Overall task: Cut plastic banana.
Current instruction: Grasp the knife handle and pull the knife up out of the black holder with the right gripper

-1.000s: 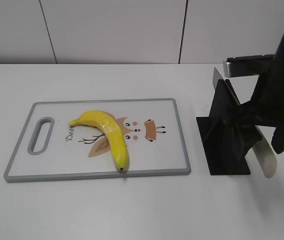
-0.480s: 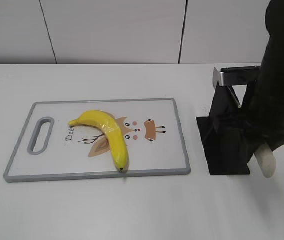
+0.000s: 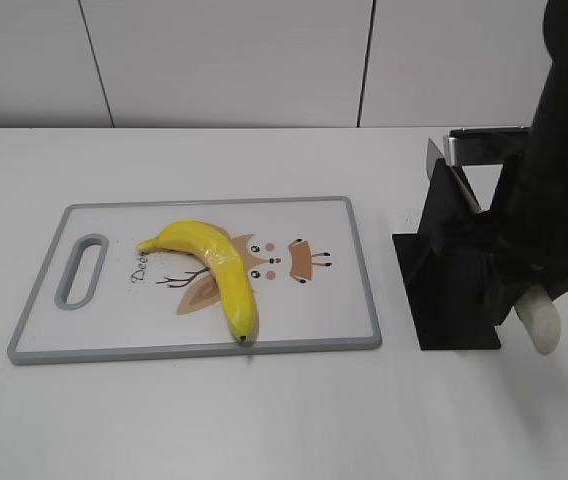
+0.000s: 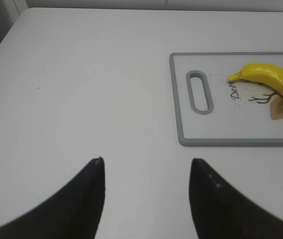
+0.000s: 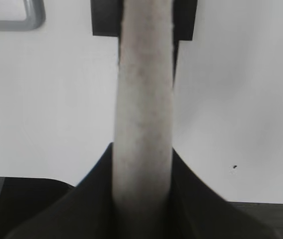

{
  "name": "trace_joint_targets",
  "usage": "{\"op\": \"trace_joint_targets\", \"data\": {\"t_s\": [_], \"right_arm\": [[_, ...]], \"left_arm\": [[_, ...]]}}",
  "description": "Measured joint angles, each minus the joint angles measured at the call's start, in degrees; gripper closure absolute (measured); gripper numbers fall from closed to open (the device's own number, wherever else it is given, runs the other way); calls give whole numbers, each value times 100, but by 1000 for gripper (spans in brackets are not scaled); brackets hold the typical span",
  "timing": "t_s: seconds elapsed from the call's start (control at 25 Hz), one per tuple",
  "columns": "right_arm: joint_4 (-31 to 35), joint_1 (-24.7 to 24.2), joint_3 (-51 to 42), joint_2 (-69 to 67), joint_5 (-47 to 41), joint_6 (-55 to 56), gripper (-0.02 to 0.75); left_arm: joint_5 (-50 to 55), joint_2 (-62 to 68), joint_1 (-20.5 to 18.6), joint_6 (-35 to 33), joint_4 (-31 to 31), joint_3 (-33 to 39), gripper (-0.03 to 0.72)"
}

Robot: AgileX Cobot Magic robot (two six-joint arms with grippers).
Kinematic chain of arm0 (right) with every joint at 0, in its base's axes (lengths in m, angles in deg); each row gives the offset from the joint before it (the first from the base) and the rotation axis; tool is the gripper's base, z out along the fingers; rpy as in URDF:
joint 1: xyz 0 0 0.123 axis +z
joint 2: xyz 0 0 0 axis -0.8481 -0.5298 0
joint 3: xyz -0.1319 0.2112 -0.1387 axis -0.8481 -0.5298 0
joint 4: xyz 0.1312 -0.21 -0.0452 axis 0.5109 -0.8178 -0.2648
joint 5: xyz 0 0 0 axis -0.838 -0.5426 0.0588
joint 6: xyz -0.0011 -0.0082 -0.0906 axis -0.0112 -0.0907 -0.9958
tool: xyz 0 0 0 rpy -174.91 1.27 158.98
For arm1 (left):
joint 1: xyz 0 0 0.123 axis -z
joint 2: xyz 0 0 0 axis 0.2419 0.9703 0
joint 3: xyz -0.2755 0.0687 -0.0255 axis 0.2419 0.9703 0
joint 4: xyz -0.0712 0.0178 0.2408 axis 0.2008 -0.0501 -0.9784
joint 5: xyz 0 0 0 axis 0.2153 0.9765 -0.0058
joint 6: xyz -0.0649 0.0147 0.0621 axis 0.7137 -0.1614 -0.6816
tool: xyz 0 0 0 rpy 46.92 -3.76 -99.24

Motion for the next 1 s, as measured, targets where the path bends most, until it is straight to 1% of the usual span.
{"op": "trace_joint_targets", "data": {"t_s": [0.64,0.88,1.0], "right_arm": [[-31,0,55,1111,-321,6,568],[-136,0,742,1210,-499,-194,568],[-136,0,1190,1200,-508,-811,568]], "left_arm": [[0,0,0,0,0,0,182],[-14,0,0,0,-9,0,182],[-204,0,0,0,-205,-58,182]]}}
